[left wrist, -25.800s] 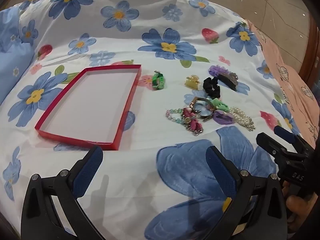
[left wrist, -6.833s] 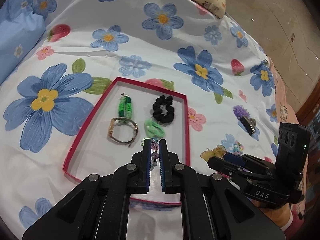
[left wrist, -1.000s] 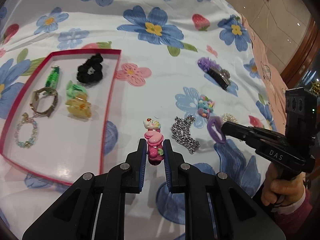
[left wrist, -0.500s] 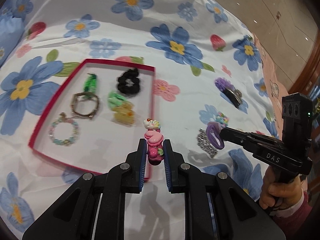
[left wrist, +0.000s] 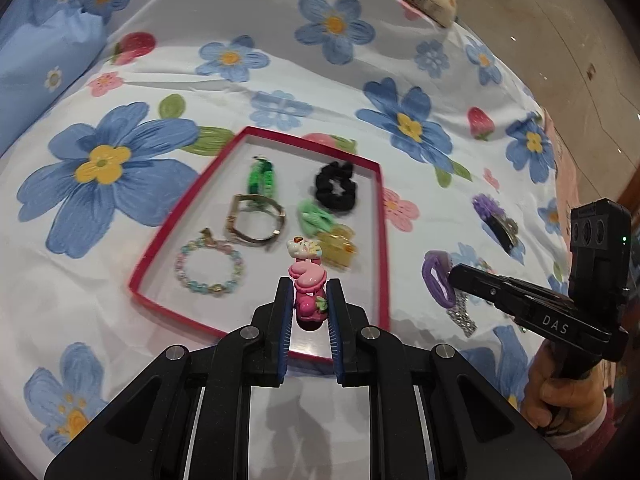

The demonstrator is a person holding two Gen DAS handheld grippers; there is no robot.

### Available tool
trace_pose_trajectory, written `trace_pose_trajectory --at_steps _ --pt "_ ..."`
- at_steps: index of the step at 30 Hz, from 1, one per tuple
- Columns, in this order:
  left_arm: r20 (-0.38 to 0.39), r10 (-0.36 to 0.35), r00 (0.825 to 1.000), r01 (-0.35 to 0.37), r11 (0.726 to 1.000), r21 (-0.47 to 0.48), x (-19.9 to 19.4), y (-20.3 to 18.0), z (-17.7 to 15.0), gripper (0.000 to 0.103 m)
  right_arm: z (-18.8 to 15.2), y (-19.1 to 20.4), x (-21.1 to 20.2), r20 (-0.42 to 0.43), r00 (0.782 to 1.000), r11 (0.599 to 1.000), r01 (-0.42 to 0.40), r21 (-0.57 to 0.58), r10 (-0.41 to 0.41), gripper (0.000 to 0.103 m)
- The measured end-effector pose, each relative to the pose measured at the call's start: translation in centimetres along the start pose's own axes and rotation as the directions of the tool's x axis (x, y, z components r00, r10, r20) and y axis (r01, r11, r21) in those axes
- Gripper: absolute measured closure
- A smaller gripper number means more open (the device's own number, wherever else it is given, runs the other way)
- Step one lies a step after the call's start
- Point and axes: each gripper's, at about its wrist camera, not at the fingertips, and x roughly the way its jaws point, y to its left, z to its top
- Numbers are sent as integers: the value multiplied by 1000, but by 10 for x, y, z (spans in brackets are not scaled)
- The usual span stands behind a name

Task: Organize jewelry
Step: 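Carry the pink clip and purple hair tie into the box and open both tools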

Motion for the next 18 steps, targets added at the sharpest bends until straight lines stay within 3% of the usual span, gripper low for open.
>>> trace_pose_trajectory --at_steps 15,18 --pt "-26 52 998 -54 997 -51 25 43 12 88 22 27 61 -75 997 999 -22 -40 19 97" --pt "-47 36 998 -39 997 -60 33 48 13 88 24 33 75 -107 994 998 -16 -56 10 97"
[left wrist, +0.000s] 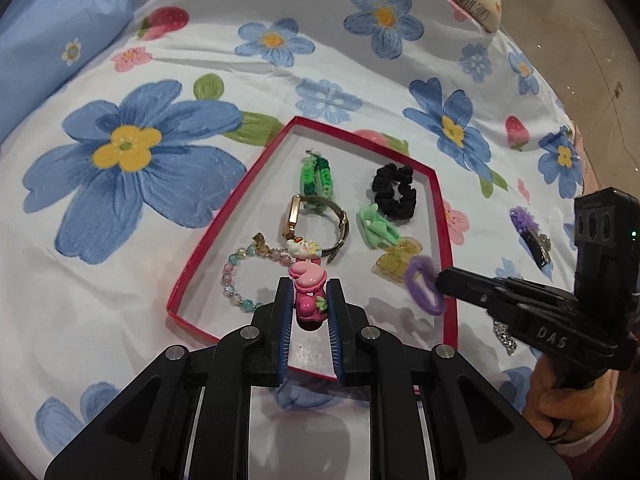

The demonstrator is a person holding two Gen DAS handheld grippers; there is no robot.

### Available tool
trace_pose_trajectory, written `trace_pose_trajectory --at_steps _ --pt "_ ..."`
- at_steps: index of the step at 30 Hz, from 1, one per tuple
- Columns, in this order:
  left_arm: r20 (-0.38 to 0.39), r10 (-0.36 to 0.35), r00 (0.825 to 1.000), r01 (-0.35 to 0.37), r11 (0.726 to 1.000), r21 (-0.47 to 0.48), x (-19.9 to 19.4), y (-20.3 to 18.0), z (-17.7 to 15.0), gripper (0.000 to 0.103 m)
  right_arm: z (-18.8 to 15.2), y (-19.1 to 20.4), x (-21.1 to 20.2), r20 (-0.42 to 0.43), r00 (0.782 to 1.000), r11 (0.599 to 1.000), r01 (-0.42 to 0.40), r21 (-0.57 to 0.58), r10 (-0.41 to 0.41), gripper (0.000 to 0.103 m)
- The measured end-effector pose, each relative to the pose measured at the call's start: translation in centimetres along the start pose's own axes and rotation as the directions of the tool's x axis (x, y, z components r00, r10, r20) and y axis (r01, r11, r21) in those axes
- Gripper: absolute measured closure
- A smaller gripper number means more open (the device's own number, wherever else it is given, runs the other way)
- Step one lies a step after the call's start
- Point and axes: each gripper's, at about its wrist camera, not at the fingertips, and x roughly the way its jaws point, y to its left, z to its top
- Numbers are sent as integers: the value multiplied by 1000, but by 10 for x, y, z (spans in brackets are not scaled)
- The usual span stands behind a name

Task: Organize jewelry
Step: 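Carry the pink clip and purple hair tie into the box and open both tools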

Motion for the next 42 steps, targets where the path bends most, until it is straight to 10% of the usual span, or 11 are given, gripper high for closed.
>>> trace_pose_trajectory --at_steps 31,42 --pt "-139 27 990 -20 998 54 47 -3 -8 88 8 0 51 -184 979 993 79 -82 -93 94" --pt "-140 47 989 -41 998 47 47 -3 -10 84 8 -2 43 -164 984 998 58 -38 -64 74"
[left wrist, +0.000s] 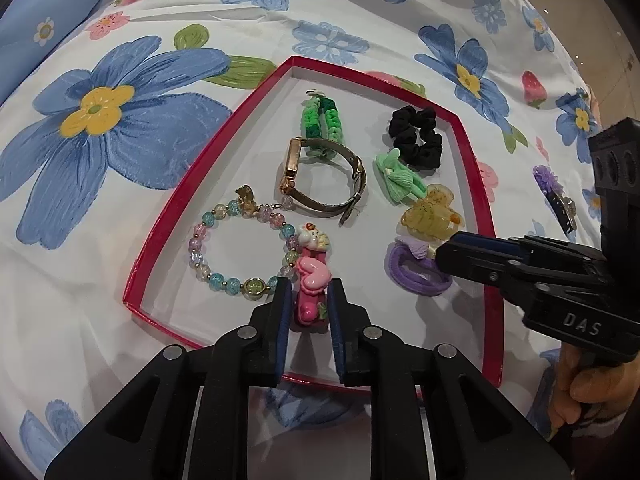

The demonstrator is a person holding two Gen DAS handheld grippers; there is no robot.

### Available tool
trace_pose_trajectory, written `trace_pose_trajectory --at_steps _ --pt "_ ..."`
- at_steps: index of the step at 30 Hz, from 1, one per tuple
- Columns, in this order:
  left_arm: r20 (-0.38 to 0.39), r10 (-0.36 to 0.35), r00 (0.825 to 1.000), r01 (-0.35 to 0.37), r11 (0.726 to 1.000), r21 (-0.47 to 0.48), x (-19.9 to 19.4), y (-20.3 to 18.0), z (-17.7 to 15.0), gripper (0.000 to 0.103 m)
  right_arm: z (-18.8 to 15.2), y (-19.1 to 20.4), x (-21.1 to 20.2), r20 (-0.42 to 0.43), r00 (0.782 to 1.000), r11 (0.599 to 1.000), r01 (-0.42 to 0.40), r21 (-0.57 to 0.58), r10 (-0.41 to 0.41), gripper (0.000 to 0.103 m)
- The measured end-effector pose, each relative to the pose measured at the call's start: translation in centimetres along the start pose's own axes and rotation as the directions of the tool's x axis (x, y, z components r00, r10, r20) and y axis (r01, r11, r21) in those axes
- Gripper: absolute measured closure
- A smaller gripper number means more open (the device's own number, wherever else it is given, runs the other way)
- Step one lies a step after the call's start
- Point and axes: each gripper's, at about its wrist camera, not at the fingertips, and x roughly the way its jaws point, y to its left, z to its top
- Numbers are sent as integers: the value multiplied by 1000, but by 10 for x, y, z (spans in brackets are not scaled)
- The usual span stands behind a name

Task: Organize jewelry
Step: 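Carry the pink clip and purple hair tie into the box and open both tools, then move both tools back toward the silver chain and bead bracelet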

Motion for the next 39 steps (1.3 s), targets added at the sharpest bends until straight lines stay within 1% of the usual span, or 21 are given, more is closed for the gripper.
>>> trace_pose_trajectory --at_steps 2,3,7,9,10,11,12,15,17,19,23,24,26,31,36,39 --pt "6 6 1000 -6 1000 -1 -2 -1 -1 77 -1 -1 -4 11 1000 1000 -4 7 4 74" --pt "8 8 1000 -8 1000 -1 -3 -1 -1 76 -1 -1 -6 17 1000 1000 -7 14 7 74" --pt "21 12 1000 -12 1000 -7 -9 -3 -3 73 -4 -4 -17 48 999 999 -24 31 23 73" --pt "42 16 999 -16 1000 -18 -17 -4 -4 65 -6 -6 -26 75 996 998 -40 43 37 73" --pt "52 17 998 -16 1000 -24 -21 -4 -5 58 -7 -7 -30 86 996 998 -43 47 39 72" --pt "71 14 997 -12 999 -33 -26 -4 -7 55 -8 -8 -35 100 994 998 -46 53 40 68" --pt "80 11 997 -8 999 -38 -29 -5 -7 55 -11 -10 -41 121 992 997 -53 61 45 67" --pt "100 -2 995 8 998 -55 -38 -8 -12 52 -19 -18 -56 168 985 994 -58 89 42 66" --pt "114 6 993 0 999 -54 -43 -13 -16 45 -27 -25 -65 198 980 991 -58 120 33 65" --pt "122 10 992 -4 999 -45 -47 -18 -21 43 -36 -33 -74 220 975 987 -58 149 24 64" --pt "131 -14 991 19 999 -37 -55 -30 -28 41 -53 -49 -92 249 969 979 -49 196 -1 62" --pt "133 -18 991 23 999 -36 -56 -32 -29 40 -59 -55 -98 256 967 976 -48 212 -8 58" --pt "138 -26 990 32 999 -36 -60 -38 -31 36 -70 -64 -108 270 963 971 -45 236 -21 55" --pt "133 -53 990 53 999 0 -64 -62 -36 35 -97 -91 -134 299 951 953 -18 304 -77 54" --pt "124 -78 989 72 996 50 -66 -88 -39 35 -121 -114 -161 318 935 935 37 352 -157 54" --pt "117 -95 989 86 993 76 -66 -103 -39 34 -132 -126 -172 321 929 924 52 378 -183 54"
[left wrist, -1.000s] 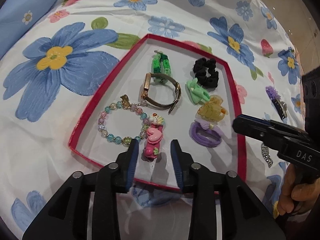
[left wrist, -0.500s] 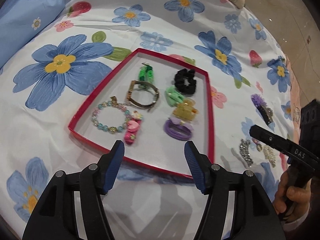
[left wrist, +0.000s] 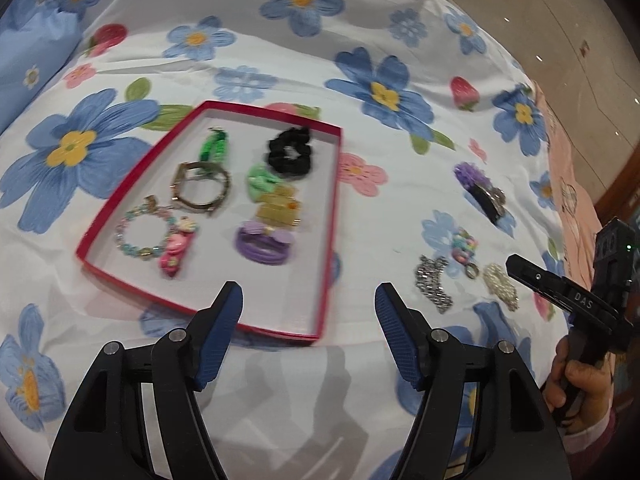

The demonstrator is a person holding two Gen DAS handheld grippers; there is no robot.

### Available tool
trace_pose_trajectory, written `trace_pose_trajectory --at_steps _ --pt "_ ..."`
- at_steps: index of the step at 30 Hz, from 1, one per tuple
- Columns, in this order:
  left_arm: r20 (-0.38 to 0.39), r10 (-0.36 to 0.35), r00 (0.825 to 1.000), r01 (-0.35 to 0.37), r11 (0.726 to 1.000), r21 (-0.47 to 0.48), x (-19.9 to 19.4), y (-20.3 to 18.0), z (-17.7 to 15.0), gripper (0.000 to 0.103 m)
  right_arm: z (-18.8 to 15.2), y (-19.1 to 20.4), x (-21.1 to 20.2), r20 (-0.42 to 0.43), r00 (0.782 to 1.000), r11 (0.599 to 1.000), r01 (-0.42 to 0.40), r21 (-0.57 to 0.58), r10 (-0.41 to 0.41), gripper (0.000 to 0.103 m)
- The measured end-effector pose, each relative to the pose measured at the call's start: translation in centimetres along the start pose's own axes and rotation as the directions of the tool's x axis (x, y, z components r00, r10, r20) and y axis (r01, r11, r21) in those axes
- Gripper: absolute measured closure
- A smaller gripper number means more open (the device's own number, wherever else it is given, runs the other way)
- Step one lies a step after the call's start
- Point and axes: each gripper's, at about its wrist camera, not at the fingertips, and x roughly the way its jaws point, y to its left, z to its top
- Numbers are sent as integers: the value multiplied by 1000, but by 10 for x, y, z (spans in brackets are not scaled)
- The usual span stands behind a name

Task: Organize jewelry
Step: 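Move both tools back toward the silver chain and bead bracelet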

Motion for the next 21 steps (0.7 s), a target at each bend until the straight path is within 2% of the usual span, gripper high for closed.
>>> trace_pose_trajectory --at_steps 11,21 --pt "-49 -37 998 41 996 75 18 -43 1 34 -3 -37 -22 29 999 998 38 56 -40 54" --pt "-111 -57 992 74 986 150 40 -79 8 34 5 -52 -19 16 998 997 66 50 -67 53"
